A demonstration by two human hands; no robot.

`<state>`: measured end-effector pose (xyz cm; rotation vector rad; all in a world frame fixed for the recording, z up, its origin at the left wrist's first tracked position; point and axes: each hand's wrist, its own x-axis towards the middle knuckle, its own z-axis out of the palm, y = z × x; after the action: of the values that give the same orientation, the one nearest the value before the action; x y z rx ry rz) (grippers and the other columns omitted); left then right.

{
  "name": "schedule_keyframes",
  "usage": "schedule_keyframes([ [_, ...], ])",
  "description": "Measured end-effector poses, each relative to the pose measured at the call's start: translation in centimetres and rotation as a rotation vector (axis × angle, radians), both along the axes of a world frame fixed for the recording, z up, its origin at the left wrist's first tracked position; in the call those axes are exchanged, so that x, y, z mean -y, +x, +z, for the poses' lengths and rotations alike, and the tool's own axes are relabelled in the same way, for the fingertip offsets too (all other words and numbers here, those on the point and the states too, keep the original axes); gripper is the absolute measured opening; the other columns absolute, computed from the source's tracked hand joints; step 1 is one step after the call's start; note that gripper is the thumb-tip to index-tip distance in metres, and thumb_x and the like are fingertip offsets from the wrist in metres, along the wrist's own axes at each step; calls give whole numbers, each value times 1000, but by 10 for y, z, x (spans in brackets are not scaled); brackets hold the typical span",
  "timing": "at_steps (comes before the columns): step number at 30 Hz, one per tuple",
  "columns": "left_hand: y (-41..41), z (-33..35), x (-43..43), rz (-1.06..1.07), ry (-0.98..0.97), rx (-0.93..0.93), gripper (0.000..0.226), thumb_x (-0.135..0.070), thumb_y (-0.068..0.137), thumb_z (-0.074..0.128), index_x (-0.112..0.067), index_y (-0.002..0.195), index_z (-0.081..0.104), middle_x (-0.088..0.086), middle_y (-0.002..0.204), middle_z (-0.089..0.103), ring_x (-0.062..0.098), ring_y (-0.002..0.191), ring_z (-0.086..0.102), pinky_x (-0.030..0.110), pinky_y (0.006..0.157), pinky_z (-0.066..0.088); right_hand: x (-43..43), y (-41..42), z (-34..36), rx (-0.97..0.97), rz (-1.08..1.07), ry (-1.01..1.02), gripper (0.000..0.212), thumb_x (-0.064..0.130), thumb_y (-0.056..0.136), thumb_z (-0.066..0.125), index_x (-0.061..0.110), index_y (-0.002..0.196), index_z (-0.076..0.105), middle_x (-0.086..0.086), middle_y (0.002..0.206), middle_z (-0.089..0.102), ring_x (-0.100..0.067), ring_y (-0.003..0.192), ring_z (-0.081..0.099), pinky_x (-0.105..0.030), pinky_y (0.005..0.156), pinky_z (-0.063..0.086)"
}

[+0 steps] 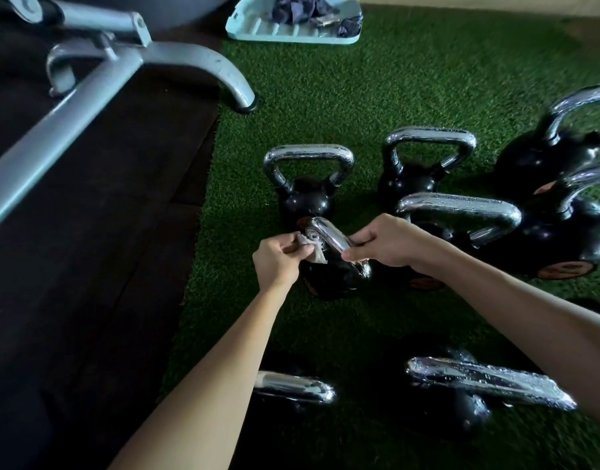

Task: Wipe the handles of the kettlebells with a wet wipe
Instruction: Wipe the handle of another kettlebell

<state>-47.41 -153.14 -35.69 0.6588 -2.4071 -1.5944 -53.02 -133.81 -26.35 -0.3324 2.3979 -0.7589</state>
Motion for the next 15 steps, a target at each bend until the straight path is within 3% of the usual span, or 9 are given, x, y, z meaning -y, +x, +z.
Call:
schedule_keyframes([
  [1, 0, 3, -1, 0, -30, -26, 12, -21, 77, 88, -24, 86, 81, -21, 75, 74, -4, 77, 71, 33, 83, 59, 0, 1, 1, 0, -17, -5, 24, 46, 78, 83, 34, 98, 81, -11, 108, 75, -34, 112, 65, -51, 97, 52],
  [3, 0, 10, -1, -30, -55, -95, 18, -17, 79, 86, -20, 96, 81, -22, 81, 74, -11, 79, 69, 24, 84, 58, -1, 2, 2, -12, -51, -28, 25, 47, 75, 85, 34, 97, 82, -9, 106, 76, -32, 110, 66, -43, 85, 55],
  [6, -1, 16, 2, -73, -90, -201, 34, -11, 79, 86, -15, 113, 78, -13, 98, 77, -9, 90, 70, 11, 88, 53, -3, 3, 2, -47, -75, -20, 28, 50, 72, 86, 35, 95, 82, -1, 98, 79, -25, 101, 70, -29, 72, 46],
  [10, 0, 13, 3, -62, -65, -127, 24, -17, 80, 86, -19, 103, 81, -15, 88, 77, 1, 89, 74, 27, 89, 59, -3, 8, 6, -51, -114, -14, 31, 52, 69, 88, 33, 93, 83, 16, 90, 76, -11, 95, 70, -27, 74, 52],
  [13, 2, 23, 0, -82, -90, -172, 28, -16, 79, 86, -19, 107, 80, -20, 88, 75, -1, 90, 74, 21, 86, 58, -3, 9, 7, -83, -138, -1, 30, 53, 66, 89, 34, 89, 82, 17, 83, 74, -10, 88, 69, -32, 73, 56],
  [15, 6, 33, -3, -100, -100, -255, 37, -12, 79, 86, -13, 115, 78, -22, 95, 73, -8, 92, 70, 15, 88, 55, -5, 9, 6, -81, -154, -4, 31, 54, 65, 89, 34, 87, 82, 19, 73, 69, -2, 71, 61, -24, 55, 46],
])
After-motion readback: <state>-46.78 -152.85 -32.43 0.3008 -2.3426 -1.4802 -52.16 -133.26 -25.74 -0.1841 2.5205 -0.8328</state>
